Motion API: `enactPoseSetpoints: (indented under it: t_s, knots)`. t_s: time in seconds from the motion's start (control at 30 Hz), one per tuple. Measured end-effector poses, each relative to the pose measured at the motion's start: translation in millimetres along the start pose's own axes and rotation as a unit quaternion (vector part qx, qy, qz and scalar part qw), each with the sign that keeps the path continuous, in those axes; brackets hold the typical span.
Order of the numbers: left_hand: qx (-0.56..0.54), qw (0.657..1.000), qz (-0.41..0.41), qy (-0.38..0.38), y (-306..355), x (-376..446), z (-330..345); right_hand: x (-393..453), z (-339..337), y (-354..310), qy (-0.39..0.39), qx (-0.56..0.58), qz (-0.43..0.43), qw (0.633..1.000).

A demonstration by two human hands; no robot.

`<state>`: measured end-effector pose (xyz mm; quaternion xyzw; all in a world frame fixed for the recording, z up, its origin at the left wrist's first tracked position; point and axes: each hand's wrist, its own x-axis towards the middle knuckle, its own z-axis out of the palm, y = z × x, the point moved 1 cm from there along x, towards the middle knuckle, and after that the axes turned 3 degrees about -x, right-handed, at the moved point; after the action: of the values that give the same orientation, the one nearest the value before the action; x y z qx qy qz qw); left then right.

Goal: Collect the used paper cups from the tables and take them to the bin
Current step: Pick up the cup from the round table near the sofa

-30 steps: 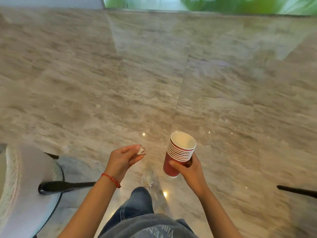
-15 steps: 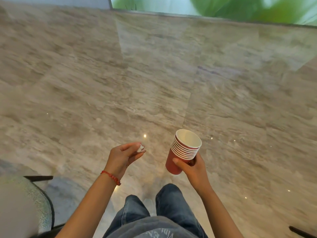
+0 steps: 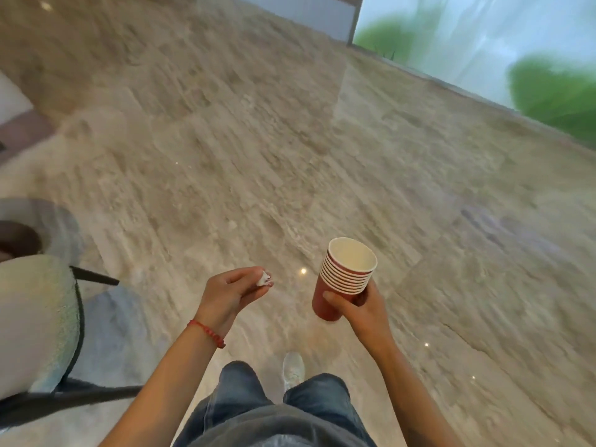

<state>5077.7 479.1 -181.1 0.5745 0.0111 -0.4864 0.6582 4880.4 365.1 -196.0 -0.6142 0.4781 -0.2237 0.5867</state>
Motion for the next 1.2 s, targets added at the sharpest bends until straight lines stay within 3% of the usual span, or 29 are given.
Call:
enactPoseSetpoints:
  t_s: [0.33,0.53,0.9,1.2]
  knots:
    - [-0.110,0.972,0.062,0.196,43.9,17.2,-64.7,101.6,106.8,-39.5,-0.218,-0.066,-0.044,0.973]
    - [-0.165,0.951,0.080,0.251,84.0,64.4,-114.5,151.2,191.3,-64.6,-0.312,-0.100,-0.050,0.943]
    - [-0.199,0.937,0.091,0.272,200.6,190.0,-230.9,262.1,371.4,-121.4,-0.346,-0.116,-0.061,0.929]
    - [-0.224,0.925,0.075,0.298,278.7,276.2,-287.5,346.0,472.8,-153.8,-0.367,-0.114,-0.043,0.922]
